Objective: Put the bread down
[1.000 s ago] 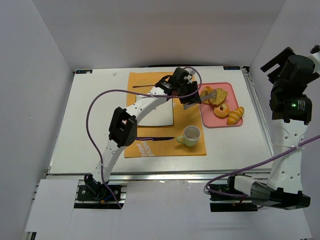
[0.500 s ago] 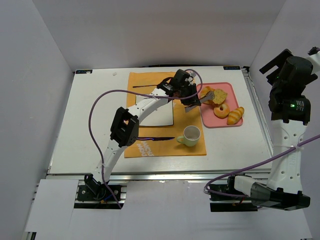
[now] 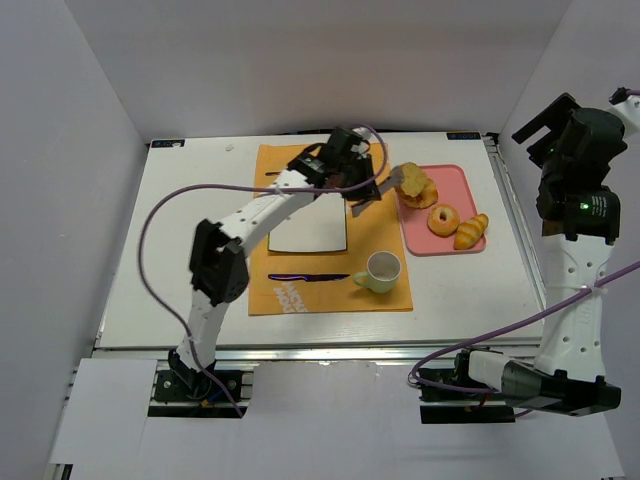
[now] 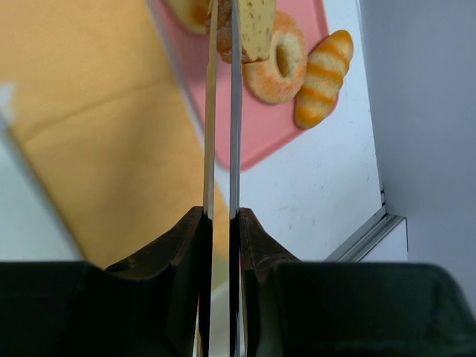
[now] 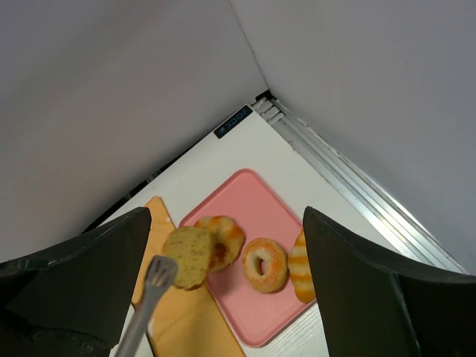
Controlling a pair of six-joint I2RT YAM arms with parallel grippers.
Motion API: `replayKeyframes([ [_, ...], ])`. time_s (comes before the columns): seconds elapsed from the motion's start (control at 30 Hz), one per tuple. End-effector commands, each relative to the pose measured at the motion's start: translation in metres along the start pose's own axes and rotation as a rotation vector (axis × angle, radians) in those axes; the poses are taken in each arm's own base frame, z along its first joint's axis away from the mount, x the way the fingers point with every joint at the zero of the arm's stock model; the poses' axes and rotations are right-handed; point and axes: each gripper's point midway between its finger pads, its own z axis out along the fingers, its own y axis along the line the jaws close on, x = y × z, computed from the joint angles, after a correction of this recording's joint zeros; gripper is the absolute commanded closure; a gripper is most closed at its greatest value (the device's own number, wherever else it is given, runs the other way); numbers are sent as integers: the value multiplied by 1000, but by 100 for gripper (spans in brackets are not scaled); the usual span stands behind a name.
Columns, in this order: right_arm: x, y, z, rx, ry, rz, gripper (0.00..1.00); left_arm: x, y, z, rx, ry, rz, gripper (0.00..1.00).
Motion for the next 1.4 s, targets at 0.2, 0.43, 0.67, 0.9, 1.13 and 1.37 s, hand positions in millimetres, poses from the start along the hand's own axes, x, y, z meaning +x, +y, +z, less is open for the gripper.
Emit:
replayKeyframes([
  [0.2,8,39,8,-164,38,36,11,-1,96,-169,-257,-186,-66,100],
  [0.43,12,43,12,-180,57,42,11,45,149,-179,-302,-134,-115,100],
  [0.67,21,42,12,-185,77,42,11,69,175,-178,-396,-87,-126,100],
  [0.9,28,40,11,-190,94,44,11,66,191,-202,-525,-133,-137,59],
  [1.13,32,43,12,-200,111,54,11,43,178,-221,-527,-193,-119,36],
  [1.37,27,41,18,-169,97,60,11,-23,113,-218,-306,-275,-39,44],
])
